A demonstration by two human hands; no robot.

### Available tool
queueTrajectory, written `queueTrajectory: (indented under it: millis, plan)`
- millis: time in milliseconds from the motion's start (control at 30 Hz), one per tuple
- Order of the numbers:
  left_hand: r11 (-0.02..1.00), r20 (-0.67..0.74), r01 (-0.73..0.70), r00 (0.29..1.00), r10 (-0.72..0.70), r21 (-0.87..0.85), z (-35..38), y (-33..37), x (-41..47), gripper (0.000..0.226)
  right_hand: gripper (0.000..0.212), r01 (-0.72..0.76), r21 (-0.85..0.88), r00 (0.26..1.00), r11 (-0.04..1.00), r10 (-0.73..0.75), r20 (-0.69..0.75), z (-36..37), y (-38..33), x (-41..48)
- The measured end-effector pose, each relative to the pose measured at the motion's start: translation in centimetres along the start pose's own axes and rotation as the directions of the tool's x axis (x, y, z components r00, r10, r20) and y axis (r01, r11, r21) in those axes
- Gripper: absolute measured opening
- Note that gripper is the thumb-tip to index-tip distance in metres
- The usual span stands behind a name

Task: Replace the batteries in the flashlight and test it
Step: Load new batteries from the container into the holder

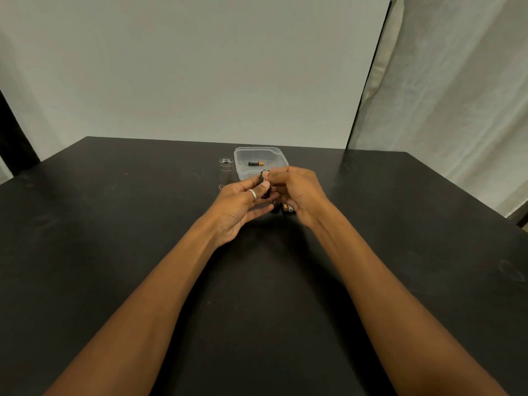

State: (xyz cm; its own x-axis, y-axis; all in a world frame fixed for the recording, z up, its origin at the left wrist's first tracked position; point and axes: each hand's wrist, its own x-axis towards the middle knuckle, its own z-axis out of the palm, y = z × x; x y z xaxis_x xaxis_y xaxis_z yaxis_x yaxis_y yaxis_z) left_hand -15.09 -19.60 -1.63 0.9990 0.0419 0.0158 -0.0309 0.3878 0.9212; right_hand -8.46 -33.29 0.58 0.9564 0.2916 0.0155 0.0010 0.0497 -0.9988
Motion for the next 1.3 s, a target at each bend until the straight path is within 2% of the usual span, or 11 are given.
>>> queueTrajectory:
  millis: [133, 300, 400, 533, 667, 800, 1067, 1300]
  plan:
    - [1.0, -0.024, 0.002, 1.0, -0.002, -0.002, 0.0, 0.0, 0.1, 0.019, 0.011, 0.034, -0.074, 0.999, 0.997, -0.035, -0.009, 0.2, -0.3, 0.1]
    - [1.0, -0.065, 0.014, 0.998, -0.016, -0.023, 0.0, 0.0, 0.3, 0.022, 0.026, 0.129, -0.336, 0.99, 0.933, -0.142, -0.015, -0.1, -1.3, 0.7]
    - [0.998, -0.091, 0.036, 0.995, -0.041, -0.056, 0.2, 0.1, 0.3, 0.024, 0.021, 0.216, -0.487, 0.962, 0.846, -0.269, -0.04, 0.0, -2.9, 2.2]
    - [0.986, -0.11, 0.079, 0.989, -0.096, -0.146, 0.2, 0.6, 0.4, 0.028, 0.018, 0.31, -0.68, 0.93, 0.664, -0.362, 0.07, 1.2, -5.5, 6.2]
    - [0.976, -0.122, 0.101, 0.984, -0.126, -0.191, 0.2, 0.7, 0.6, 0.032, 0.021, 0.322, -0.856, 0.937, 0.405, -0.264, 0.228, 3.2, -6.0, 10.7]
    - [0.971, -0.126, 0.118, 0.981, -0.146, -0.206, 0.1, 0.7, 0.9, 0.031, 0.025, 0.302, -0.926, 0.952, 0.229, -0.126, 0.279, 4.8, -4.3, 14.2]
    - [0.968, -0.109, 0.13, 0.982, -0.156, -0.215, -0.3, 0.4, 1.3, 0.028, 0.027, 0.296, -0.955, 0.954, -0.031, -0.032, 0.297, 5.7, -2.4, 17.5]
    - [0.968, -0.097, 0.127, 0.984, -0.151, -0.217, -0.3, 0.4, 1.2, 0.03, 0.022, 0.296, -0.948, 0.952, -0.118, -0.049, 0.303, 5.7, -1.9, 17.3]
